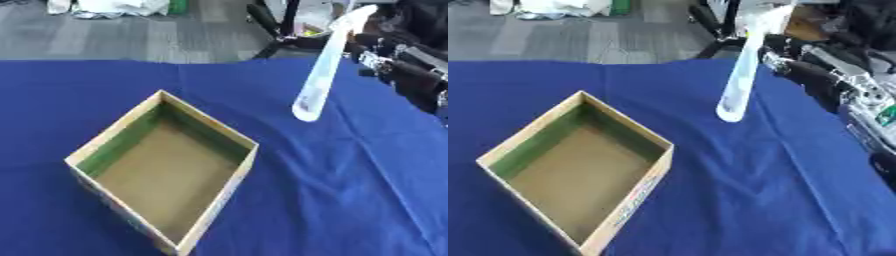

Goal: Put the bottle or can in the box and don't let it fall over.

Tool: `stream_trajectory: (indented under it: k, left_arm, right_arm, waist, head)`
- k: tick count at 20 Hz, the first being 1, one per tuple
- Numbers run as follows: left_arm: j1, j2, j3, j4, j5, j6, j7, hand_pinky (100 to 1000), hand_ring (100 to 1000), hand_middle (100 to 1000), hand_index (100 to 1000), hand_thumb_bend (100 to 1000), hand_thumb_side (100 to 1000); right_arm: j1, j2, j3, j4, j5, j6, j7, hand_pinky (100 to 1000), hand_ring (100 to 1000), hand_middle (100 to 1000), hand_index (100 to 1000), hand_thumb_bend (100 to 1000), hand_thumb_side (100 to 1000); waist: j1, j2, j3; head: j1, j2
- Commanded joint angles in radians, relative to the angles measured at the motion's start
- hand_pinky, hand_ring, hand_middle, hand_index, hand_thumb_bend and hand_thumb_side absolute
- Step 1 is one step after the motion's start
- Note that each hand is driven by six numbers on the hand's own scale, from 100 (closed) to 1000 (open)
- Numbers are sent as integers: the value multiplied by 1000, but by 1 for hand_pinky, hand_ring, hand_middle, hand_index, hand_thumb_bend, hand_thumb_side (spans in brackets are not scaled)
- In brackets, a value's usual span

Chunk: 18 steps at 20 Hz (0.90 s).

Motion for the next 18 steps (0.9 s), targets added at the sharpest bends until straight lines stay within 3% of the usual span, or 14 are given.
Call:
stream_trajectory:
  k: [1,18]
  left_arm:
    - [-12,18,3,-10,4,-2,-2,924,1000,1000,734,528,579]
    - [-21,16,3,-5,4,-12,-11,925,1000,1000,734,523,584]
  right_arm:
    - [-15,-32,-10,3,-5,-4,-4,986,1000,1000,1000,100,511]
    - [-51,-44,-13,33,29,-33,-17,990,1000,1000,1000,100,489]
  waist:
    - [4,-8,2]
    - [16,22,9]
  head:
    - [-5,-14]
    - [-27,-49]
